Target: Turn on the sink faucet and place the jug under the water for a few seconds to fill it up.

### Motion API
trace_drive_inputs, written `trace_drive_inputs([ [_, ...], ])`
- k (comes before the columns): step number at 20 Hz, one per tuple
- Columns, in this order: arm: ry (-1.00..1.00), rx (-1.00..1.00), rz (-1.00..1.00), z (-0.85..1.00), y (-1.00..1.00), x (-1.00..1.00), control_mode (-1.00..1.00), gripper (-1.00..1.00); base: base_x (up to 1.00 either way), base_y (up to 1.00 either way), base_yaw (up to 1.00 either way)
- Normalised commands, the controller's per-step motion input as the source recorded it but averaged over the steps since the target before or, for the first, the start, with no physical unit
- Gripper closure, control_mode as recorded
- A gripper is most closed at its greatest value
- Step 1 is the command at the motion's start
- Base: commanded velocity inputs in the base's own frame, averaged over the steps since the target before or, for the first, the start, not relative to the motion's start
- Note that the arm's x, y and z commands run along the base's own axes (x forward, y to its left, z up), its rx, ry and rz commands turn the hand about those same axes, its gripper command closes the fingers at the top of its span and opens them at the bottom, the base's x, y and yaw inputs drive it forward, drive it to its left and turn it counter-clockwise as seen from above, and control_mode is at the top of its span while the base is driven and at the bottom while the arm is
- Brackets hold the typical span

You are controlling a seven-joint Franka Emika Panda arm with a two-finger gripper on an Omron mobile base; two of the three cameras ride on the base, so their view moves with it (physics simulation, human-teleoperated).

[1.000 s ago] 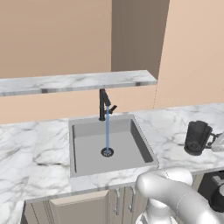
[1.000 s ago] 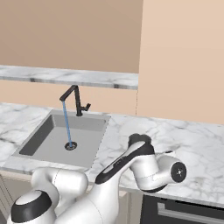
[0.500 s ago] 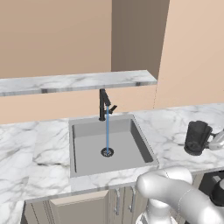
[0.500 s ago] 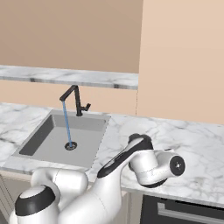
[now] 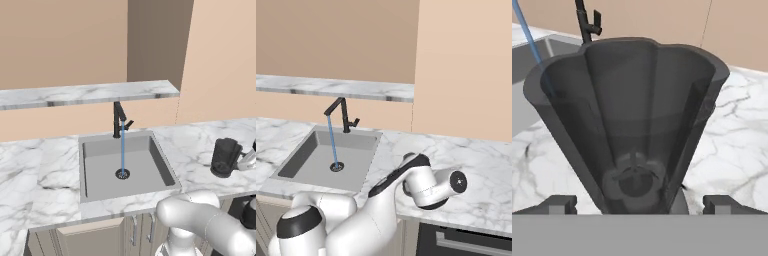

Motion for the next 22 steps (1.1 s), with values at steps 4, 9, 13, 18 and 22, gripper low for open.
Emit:
trace_drive_inputs([
  [4, 0.09, 0.0, 0.01, -0.22, 0.23, 0.04, -1.0, 1.0, 0.0, 0.0, 0.0],
  [9, 0.08, 0.0, 0.01, -0.1, 0.18, 0.11, -1.0, 1.0, 0.0, 0.0, 0.0],
  [13, 0.08, 0.0, 0.01, -0.1, 0.11, 0.09, -1.0, 1.0, 0.0, 0.0, 0.0],
  [18, 0.09, 0.0, 0.01, -0.07, 0.06, 0.09, -1.0, 1.0, 0.0, 0.0, 0.0],
  [22, 0.09, 0.0, 0.01, -0.02, 0.09, 0.02, -1.0, 1.0, 0.0, 0.0, 0.0],
])
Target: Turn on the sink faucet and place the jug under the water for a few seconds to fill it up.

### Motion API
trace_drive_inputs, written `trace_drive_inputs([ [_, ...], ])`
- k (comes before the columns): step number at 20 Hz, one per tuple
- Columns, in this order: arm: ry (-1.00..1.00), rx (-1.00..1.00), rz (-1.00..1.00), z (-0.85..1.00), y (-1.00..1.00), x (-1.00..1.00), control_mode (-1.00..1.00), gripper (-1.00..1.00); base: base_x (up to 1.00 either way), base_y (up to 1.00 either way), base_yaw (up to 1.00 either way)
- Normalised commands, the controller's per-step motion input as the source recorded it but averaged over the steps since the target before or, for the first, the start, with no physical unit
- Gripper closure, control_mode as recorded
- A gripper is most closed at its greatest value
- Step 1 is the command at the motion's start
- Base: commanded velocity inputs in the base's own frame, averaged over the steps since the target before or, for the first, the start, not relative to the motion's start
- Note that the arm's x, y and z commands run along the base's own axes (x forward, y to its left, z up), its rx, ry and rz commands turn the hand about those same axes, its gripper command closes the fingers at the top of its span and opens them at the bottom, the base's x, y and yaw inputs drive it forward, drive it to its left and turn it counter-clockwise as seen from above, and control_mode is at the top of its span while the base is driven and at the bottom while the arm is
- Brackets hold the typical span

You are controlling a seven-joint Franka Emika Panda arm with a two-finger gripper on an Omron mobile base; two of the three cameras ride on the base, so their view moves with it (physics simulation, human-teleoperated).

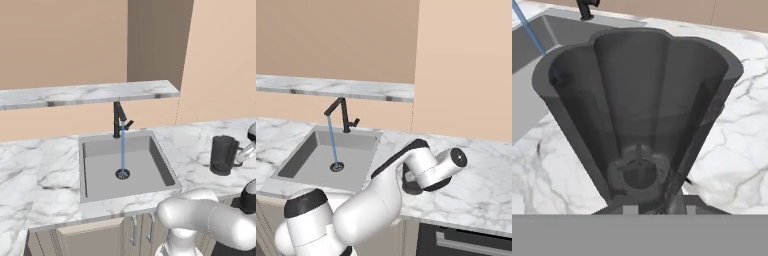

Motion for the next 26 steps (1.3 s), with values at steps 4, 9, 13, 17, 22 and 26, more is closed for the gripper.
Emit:
trace_drive_inputs([
  [4, 0.03, 0.0, 0.0, -0.01, 0.2, 0.02, -1.0, 1.0, 0.0, 0.0, 0.0],
  [9, -0.01, 0.0, 0.0, 0.0, 0.0, 0.0, -1.0, 1.0, 0.0, 0.0, 0.0],
  [13, -0.06, 0.0, 0.0, 0.0, 0.0, 0.0, -1.0, 1.0, 0.0, 0.0, 0.0],
  [17, -0.09, 0.0, 0.01, 0.0, 0.0, 0.0, -1.0, 1.0, 0.0, 0.0, 0.0],
  [22, -0.16, 0.0, 0.07, 0.24, 0.0, -0.06, -1.0, 1.0, 0.0, 0.0, 0.0],
  [26, -0.24, 0.0, 0.16, 0.51, 0.0, -0.02, -1.0, 1.0, 0.0, 0.0, 0.0],
])
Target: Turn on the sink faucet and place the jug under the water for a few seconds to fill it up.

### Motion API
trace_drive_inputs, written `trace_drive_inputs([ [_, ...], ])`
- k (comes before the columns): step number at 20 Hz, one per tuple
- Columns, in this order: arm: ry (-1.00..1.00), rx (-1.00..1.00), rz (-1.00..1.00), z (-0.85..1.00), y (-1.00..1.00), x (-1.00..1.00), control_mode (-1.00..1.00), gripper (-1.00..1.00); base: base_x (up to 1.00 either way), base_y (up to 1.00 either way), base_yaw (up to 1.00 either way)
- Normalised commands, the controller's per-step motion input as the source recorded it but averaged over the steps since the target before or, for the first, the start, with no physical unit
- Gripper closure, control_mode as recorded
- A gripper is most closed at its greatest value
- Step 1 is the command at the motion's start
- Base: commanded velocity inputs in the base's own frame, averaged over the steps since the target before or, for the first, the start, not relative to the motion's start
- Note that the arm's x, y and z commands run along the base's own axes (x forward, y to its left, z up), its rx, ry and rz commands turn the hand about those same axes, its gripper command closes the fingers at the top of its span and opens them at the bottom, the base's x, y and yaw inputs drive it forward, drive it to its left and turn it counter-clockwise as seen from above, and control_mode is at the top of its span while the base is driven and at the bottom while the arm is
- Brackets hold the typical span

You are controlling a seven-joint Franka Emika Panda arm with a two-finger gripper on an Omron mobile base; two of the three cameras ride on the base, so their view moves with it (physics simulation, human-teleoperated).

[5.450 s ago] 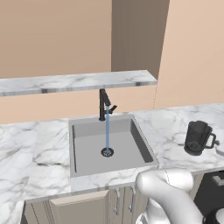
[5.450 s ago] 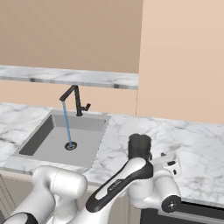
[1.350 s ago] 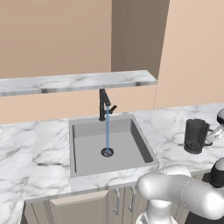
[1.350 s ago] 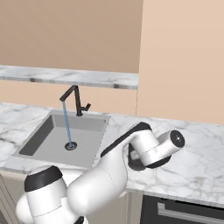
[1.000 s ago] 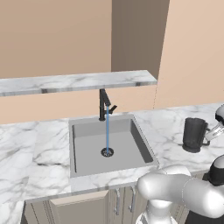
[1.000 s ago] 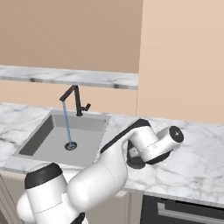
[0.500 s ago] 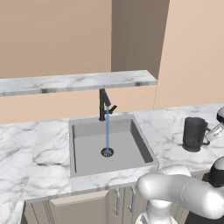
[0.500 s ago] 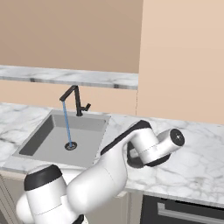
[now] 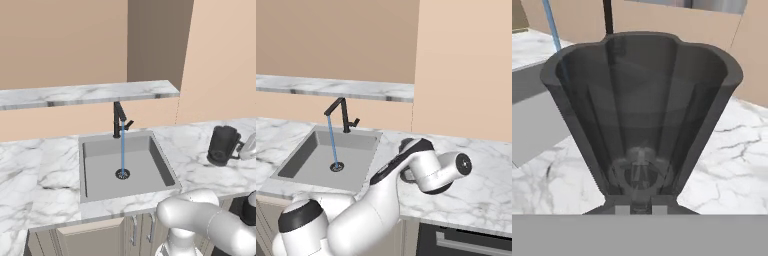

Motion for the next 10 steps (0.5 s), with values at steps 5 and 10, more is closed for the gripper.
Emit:
trace_drive_inputs([
  [5, -0.1, 0.01, 0.19, 0.38, 0.1, 0.0, -1.0, 1.0, 0.0, 0.0, 0.0],
  [10, 0.01, 0.0, 0.18, 0.39, 0.41, 0.0, -1.0, 1.0, 0.0, 0.0, 0.0],
])
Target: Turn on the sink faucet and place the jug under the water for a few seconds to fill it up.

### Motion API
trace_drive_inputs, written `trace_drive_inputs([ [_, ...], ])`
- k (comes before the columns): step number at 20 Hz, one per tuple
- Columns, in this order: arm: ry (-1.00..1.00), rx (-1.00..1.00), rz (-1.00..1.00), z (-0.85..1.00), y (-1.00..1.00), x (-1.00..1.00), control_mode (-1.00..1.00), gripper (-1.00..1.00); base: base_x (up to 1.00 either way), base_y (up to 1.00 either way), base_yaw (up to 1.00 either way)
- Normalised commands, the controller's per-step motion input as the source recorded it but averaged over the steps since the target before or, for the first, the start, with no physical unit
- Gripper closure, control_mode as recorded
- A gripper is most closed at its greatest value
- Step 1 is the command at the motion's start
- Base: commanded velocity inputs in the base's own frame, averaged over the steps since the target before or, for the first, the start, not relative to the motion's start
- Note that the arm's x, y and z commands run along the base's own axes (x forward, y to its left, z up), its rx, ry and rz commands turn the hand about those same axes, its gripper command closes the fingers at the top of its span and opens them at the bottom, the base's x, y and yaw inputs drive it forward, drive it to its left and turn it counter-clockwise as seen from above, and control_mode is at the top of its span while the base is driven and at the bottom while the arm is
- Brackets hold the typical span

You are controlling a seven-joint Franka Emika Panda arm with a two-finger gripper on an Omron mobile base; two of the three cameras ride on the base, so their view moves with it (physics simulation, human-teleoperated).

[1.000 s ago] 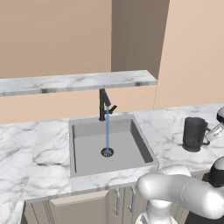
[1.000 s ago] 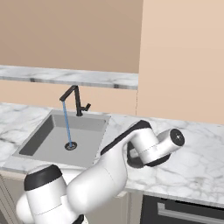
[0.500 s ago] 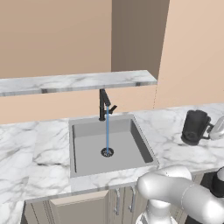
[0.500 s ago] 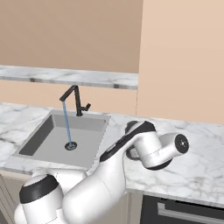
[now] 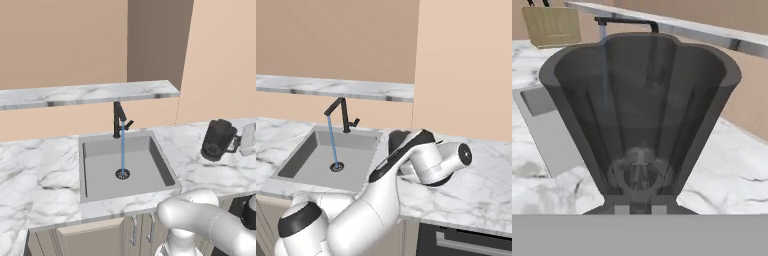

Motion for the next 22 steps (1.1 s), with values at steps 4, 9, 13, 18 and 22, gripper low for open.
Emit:
trace_drive_inputs([
  [4, 0.1, 0.0, 0.12, 0.33, 0.72, 0.0, -1.0, 1.0, 0.0, 0.0, 0.0],
  [9, 0.05, -0.03, 0.05, 0.06, 0.89, 0.02, -1.0, 1.0, 0.0, 0.0, 0.0],
  [13, 0.08, -0.11, 0.0, -0.02, 1.0, 0.27, -1.0, 1.0, 0.0, 0.0, 0.0],
  [18, 0.14, -0.08, 0.0, -0.12, 0.87, 0.42, -1.0, 1.0, 0.0, 0.0, 0.0],
  [22, 0.02, 0.0, 0.03, -0.07, 0.17, 0.08, -1.0, 1.0, 0.0, 0.0, 0.0],
])
